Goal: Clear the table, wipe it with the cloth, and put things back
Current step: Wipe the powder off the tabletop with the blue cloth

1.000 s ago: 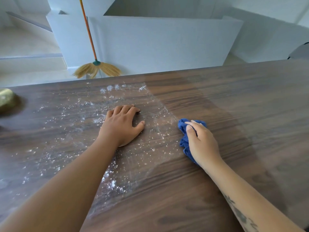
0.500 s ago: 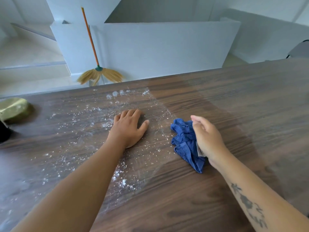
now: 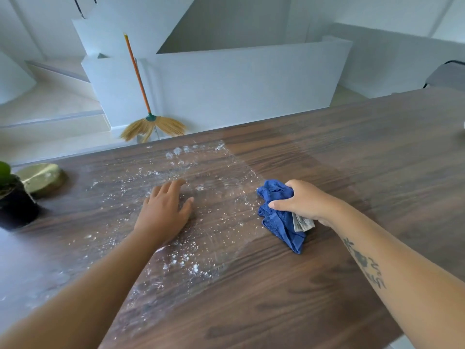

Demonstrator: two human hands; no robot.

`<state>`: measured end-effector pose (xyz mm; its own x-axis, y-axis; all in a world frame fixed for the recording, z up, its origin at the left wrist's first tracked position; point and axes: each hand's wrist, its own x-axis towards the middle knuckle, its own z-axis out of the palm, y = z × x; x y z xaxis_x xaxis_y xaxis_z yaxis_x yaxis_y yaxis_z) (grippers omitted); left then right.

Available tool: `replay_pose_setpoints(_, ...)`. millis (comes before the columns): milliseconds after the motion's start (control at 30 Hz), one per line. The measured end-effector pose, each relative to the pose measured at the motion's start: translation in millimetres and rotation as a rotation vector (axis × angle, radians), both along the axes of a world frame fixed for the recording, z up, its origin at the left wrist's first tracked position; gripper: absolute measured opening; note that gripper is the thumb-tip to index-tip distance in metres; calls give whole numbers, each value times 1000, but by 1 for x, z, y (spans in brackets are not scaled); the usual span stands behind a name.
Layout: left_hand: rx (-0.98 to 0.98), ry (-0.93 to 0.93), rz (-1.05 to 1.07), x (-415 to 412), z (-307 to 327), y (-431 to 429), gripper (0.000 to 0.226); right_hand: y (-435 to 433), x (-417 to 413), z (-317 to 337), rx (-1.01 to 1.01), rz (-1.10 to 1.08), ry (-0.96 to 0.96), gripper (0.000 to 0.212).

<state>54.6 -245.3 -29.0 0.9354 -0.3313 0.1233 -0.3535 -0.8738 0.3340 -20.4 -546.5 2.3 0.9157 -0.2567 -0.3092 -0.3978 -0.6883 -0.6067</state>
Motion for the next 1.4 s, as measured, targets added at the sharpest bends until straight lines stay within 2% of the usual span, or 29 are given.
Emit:
replay_pose_setpoints(100,37,8,8,-5,-11,14,52,4,-2,3,25,20,-69,35)
replay_pose_setpoints(233,2,-44,-14,-12,-7,5,50,-2,-10,13,-76,85,-208,11)
replay_pose_setpoints(333,-71,-86,-91,-18,8,-20,47,-6,-20,28,-121,140,-285,15)
replay_pose_setpoints(433,-168,-85,-315,-27,25,-61,51,-6,-28,40,-166,205,-312,22)
replay_pose_setpoints(567,-289,67,-531,-37,42,-114,54,-1,-42,49,-23,213,-216,25)
replay_pose_setpoints(633,-223,20,-535,-33,46,-125,37,-3,-50,53,23,184,-220,14)
replay_pose_setpoints(700,-150,-33,-510,-28,53,-127,19,-10,-55,58,-45,166,-239,5)
replay_pose_setpoints(767,-157,-62,-529,-27,62,-128,9,-14,-58,66,-118,158,-250,8)
replay_pose_setpoints(867,-221,-140,-532,-28,80,-133,11,-12,-54,84,-225,142,-320,12)
replay_pose_setpoints(933,-250,-102,-534,-27,88,-131,15,-8,-50,100,-256,117,-413,13)
replay_pose_setpoints(1067,-52,-41,-548,-20,78,-120,14,-5,-47,130,-323,183,-479,11)
replay_pose_setpoints(1167,-193,-64,-475,-16,88,-119,16,-8,-48,149,-367,166,-550,9)
replay_pose_setpoints(1300,-311,-136,-459,-15,139,-120,14,-16,-56,185,-454,82,-739,4)
replay_pose_setpoints(1400,-394,-204,-456,-21,182,-122,9,-21,-68,213,-433,27,-813,7)
